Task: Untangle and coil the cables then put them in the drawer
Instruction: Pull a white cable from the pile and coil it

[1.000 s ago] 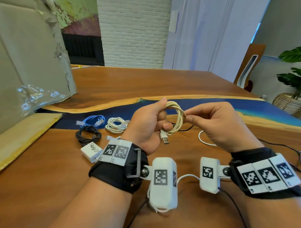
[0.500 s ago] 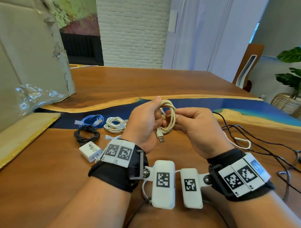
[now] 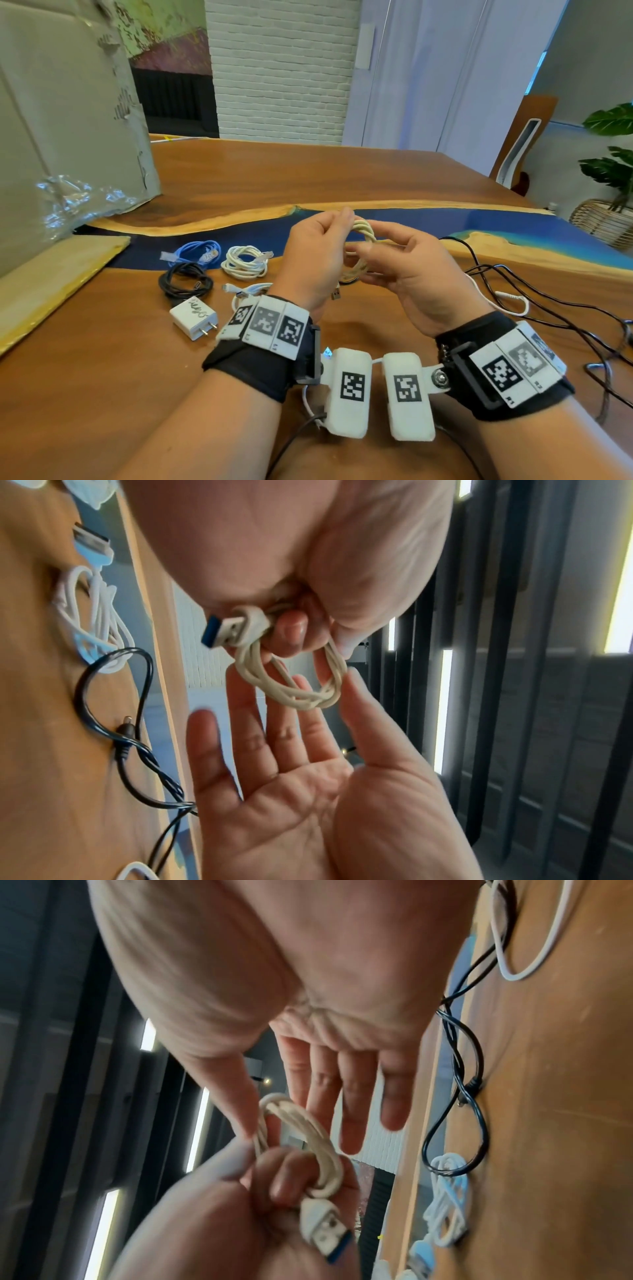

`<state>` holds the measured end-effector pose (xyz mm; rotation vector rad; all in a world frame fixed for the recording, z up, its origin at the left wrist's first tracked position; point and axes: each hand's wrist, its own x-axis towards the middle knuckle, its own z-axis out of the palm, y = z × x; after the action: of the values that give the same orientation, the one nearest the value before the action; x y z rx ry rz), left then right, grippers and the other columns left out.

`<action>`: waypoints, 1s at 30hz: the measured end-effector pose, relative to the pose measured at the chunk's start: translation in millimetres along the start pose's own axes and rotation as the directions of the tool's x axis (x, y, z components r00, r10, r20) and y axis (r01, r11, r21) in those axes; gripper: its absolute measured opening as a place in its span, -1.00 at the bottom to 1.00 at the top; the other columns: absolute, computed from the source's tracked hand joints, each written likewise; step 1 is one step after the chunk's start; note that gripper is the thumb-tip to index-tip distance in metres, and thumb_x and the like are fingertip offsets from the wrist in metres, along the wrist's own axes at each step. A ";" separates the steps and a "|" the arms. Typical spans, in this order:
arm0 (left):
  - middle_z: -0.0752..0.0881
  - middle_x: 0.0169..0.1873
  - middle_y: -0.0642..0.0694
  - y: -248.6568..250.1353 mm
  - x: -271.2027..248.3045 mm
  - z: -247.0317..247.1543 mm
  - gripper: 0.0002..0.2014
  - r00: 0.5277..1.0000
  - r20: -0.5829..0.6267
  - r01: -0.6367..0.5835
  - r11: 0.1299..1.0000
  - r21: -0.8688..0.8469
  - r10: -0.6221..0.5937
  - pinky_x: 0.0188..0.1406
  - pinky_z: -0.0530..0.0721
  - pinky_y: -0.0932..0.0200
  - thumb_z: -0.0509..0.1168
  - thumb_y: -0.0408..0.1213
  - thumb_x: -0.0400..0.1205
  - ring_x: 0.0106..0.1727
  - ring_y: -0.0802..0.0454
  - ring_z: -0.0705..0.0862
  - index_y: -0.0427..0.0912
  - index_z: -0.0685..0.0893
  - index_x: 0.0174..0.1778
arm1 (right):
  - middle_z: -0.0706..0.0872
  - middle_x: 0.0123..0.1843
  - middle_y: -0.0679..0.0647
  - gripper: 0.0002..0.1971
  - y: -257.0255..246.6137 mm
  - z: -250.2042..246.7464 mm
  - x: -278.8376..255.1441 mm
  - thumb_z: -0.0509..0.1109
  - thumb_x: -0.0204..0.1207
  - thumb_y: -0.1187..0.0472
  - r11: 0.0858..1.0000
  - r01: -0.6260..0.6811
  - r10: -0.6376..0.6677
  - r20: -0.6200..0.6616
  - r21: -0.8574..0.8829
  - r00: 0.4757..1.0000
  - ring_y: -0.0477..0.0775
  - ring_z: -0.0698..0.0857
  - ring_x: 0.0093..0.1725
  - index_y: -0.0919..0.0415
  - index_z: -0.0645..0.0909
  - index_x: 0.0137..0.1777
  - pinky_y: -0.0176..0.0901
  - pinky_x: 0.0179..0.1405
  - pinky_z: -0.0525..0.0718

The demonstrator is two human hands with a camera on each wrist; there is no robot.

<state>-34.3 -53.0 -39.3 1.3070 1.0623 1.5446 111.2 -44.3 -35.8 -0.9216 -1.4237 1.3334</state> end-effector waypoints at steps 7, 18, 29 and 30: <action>0.72 -0.35 0.10 4.0 -1.9 3.0 -0.74 0.982 0.190 -0.003 0.998 0.060 -0.009 -0.36 0.59 0.38 0.19 -0.44 0.77 -0.37 0.30 0.63 -0.24 0.80 0.19 | 0.87 -0.16 0.15 -0.73 6.1 -10.4 7.7 0.51 0.60 0.34 1.000 -0.008 0.014 -0.181 0.030 0.983 -0.01 0.80 -0.23 0.13 0.73 0.27 0.00 -0.11 0.64; 0.73 -0.33 0.13 -7.6 6.8 -9.5 -0.82 0.997 0.025 -0.077 0.992 0.097 0.075 -0.34 0.60 0.18 0.39 -0.32 0.73 -0.41 0.15 0.61 -0.09 0.85 0.19 | 0.62 -0.32 0.07 -0.87 -4.5 -12.5 3.5 0.36 0.61 0.33 0.938 -0.020 0.016 0.014 0.345 1.000 0.07 0.69 -0.23 0.17 0.58 0.12 0.02 -0.05 0.63; 0.79 -0.38 -0.14 -7.4 2.1 -4.6 -0.82 1.000 0.018 0.021 0.996 -0.090 -0.020 -0.38 0.73 0.11 0.38 -0.33 0.74 -0.38 -0.07 0.75 -0.14 0.82 0.21 | 0.86 0.00 0.16 -0.53 -2.1 -15.5 2.4 0.62 0.47 0.43 0.934 0.222 -0.227 0.017 -0.279 0.974 0.14 0.86 0.04 0.04 0.66 0.31 0.16 0.16 0.83; 0.78 -0.39 -0.12 -7.5 2.4 -4.5 -0.83 1.000 0.018 0.015 0.996 -0.082 -0.014 -0.36 0.74 0.09 0.39 -0.32 0.73 -0.37 -0.06 0.75 -0.12 0.83 0.19 | 0.86 0.04 0.17 -0.53 -1.1 -15.7 3.6 0.65 0.46 0.39 0.927 0.226 -0.236 0.001 -0.301 0.972 0.16 0.86 0.07 0.02 0.68 0.30 0.23 0.16 0.83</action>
<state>-38.5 -48.9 -46.2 1.2517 0.9848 1.5473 125.4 -36.6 -34.9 -0.9315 -1.6803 0.9375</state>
